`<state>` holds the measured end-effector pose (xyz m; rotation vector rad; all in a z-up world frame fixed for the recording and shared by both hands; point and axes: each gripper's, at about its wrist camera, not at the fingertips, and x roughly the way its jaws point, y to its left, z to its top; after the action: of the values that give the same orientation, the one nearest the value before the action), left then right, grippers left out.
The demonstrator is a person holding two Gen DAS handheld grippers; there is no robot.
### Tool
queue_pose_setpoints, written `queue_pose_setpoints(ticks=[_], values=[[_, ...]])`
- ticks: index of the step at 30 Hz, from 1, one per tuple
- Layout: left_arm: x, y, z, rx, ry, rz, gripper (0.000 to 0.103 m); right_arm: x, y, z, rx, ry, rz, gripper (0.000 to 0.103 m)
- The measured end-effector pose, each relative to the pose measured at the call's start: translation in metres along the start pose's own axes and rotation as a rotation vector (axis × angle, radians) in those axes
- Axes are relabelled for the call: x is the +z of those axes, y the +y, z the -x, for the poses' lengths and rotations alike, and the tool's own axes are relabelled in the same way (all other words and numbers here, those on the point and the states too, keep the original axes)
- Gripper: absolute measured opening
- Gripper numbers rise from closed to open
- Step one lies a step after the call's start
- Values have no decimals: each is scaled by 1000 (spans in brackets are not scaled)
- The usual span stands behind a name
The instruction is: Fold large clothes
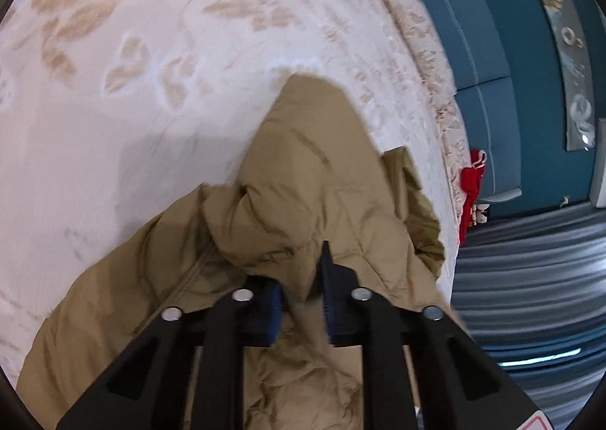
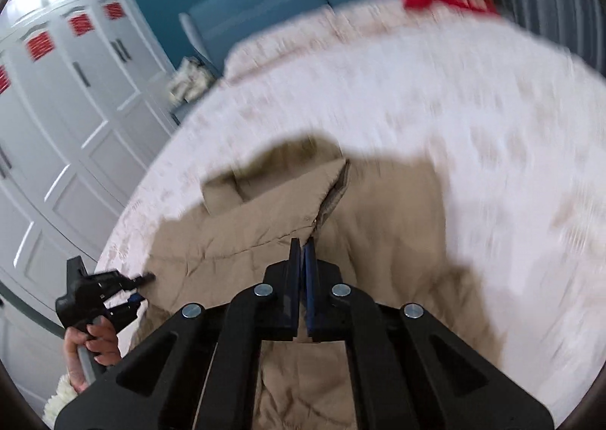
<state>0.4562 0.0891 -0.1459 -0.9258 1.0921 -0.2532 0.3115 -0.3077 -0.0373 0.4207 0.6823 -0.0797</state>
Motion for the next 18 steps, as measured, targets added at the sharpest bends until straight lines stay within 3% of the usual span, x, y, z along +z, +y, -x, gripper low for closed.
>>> queue_pose_setpoints(ticks=[2, 6, 8, 13, 18], values=[[-3, -16, 8, 3, -46, -64, 9, 15, 8, 13, -14, -61, 55, 1], [-25, -49, 30, 49, -162, -246, 8, 16, 11, 12, -138, -129, 151, 1], [-35, -49, 30, 97, -192, -304, 8, 2, -1, -12, -194, -82, 169, 1], [-51, -24, -3, 256, -149, -375, 7, -38, -32, -70, -249, 70, 146, 1], [-54, -6, -16, 279, -143, -373, 8, -60, -45, -90, -245, 118, 120, 1]])
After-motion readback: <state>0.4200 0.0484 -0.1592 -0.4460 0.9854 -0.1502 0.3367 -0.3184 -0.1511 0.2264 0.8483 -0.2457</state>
